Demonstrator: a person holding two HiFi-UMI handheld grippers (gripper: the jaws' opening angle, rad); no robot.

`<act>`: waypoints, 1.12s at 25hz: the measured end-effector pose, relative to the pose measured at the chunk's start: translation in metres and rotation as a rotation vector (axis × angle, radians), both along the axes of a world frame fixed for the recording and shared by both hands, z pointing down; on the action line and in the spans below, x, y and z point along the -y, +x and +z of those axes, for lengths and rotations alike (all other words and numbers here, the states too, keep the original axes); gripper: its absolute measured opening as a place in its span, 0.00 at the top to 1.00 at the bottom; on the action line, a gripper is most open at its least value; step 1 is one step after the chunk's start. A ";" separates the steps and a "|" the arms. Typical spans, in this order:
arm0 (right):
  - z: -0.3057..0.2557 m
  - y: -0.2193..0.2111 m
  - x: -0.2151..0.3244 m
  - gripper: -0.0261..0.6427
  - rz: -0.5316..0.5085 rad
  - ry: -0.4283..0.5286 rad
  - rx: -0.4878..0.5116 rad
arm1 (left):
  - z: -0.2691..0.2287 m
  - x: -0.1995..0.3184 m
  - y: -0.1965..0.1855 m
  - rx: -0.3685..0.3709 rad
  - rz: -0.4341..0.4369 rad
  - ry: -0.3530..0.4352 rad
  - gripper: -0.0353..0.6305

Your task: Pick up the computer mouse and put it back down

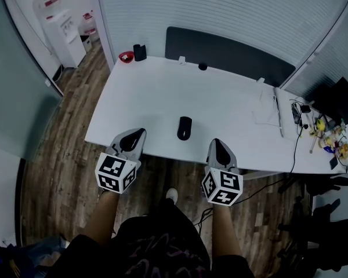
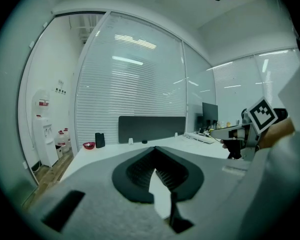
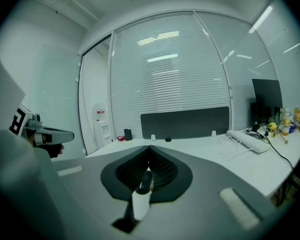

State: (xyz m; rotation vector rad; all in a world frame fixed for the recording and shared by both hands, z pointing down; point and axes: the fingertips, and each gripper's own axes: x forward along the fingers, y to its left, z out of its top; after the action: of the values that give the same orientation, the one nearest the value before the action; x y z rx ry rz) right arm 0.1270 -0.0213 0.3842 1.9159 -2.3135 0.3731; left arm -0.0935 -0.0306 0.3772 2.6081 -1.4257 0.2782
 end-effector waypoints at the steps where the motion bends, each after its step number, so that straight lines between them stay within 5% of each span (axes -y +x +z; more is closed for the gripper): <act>1: 0.002 0.002 0.006 0.95 -0.003 -0.002 0.003 | 0.001 0.006 0.003 0.004 -0.001 -0.003 0.94; 15: 0.014 0.023 0.081 0.95 -0.085 -0.015 0.042 | 0.004 0.072 0.043 0.049 -0.039 -0.016 0.94; 28: 0.013 0.019 0.105 0.95 -0.118 -0.024 0.063 | -0.005 0.087 0.037 0.066 -0.084 -0.010 0.94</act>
State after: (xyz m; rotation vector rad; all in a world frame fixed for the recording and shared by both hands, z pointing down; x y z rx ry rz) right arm 0.1464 -0.1266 0.3968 1.7706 -2.4358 0.4531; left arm -0.0564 -0.1175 0.3722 2.5463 -1.5463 0.3629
